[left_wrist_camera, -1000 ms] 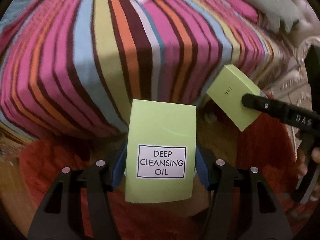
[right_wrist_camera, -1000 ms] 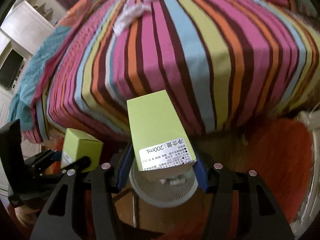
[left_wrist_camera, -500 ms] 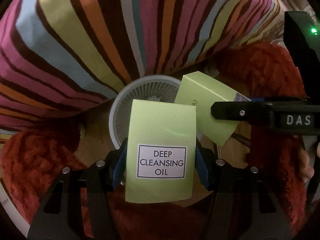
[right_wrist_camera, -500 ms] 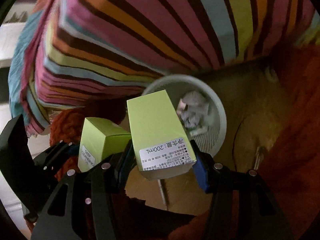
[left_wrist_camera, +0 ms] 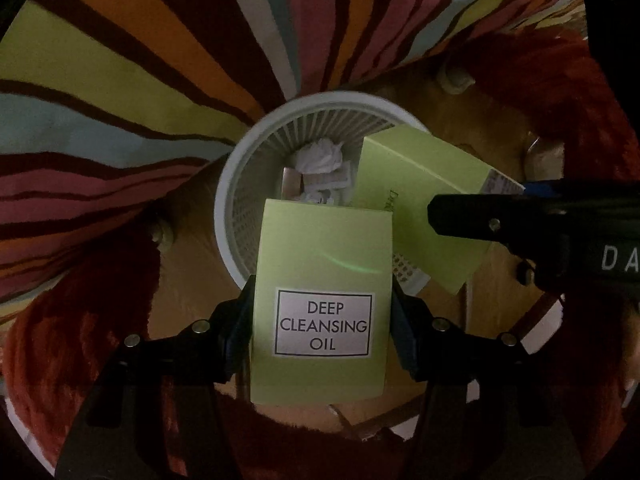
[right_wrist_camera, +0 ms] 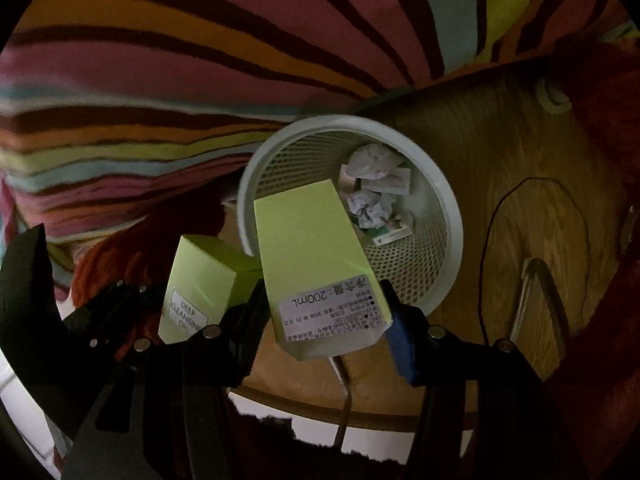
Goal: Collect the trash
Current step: 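Open both tools to drop the green boxes into the wastebasket, then lift both tools away from the wastebasket back toward the bed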
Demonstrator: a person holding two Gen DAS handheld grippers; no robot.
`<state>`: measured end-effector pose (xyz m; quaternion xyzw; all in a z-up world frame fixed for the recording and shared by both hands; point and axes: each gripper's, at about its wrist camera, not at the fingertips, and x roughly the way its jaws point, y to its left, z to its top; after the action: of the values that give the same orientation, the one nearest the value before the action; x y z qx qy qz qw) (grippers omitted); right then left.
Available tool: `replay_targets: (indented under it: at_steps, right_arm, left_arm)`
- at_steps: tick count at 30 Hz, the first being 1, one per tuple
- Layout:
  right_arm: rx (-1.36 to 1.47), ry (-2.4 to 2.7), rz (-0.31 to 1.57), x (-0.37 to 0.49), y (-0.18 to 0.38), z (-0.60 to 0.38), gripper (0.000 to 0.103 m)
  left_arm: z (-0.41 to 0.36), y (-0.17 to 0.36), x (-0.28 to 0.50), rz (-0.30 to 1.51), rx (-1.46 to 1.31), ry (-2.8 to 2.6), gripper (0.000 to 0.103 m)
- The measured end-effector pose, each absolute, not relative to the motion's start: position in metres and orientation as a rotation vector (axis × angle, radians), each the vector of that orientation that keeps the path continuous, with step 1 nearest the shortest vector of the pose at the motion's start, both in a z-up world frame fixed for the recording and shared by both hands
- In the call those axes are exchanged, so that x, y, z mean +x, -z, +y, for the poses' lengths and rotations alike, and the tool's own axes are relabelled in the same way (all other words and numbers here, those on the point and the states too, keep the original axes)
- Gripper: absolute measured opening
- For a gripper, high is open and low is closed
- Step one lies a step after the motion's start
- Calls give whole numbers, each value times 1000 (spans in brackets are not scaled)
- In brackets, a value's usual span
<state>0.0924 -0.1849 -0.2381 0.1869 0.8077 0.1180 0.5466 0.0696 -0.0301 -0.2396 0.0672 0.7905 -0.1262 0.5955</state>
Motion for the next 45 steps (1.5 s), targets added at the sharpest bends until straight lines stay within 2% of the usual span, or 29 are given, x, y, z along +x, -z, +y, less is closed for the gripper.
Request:
replay_targets:
  at_steps: [11,20,22,23,24,26,36,37,38,39,45]
  right_arm:
    - [505,-210,2018,91,283,-190,52]
    - [508,-200,2048,91,293,-189,53]
    - [515,-197,2055,91,298,-187,53]
    - [518,-193,2058,92,298,-187,57]
    - [518,-184,2061,92,298,-189,68]
    - [517,-160,2057,91,300,-191,77]
    - [569,-119,2040,88,295,-202,78]
    - [567,-123,2036,88,293,-202,80]
    - [566,-125,2032,87,290,-202,90]
    - [564,-126,2022,87,287,-203,93]
    - [522,-175,1884,88,238,-209,93]
  left_arm:
    - [-22,289,79,1972,124,231,59]
    - [-22,306,80,2037,94,237,61]
    - [-22,309,80,2047,93,235,69]
    - [-23,309,80,2047,95,233,78]
    - [-23,309,80,2046,97,231,83]
    - [-22,307,80,2042,99,225,85]
    - [-20,289,81,1970,112,205,85]
    - [-20,286,80,1960,122,201,85]
    - [-20,283,79,1949,133,198,85]
    - [-20,279,79,1937,141,197,85]
    - [-23,229,72,1767,190,194,85]
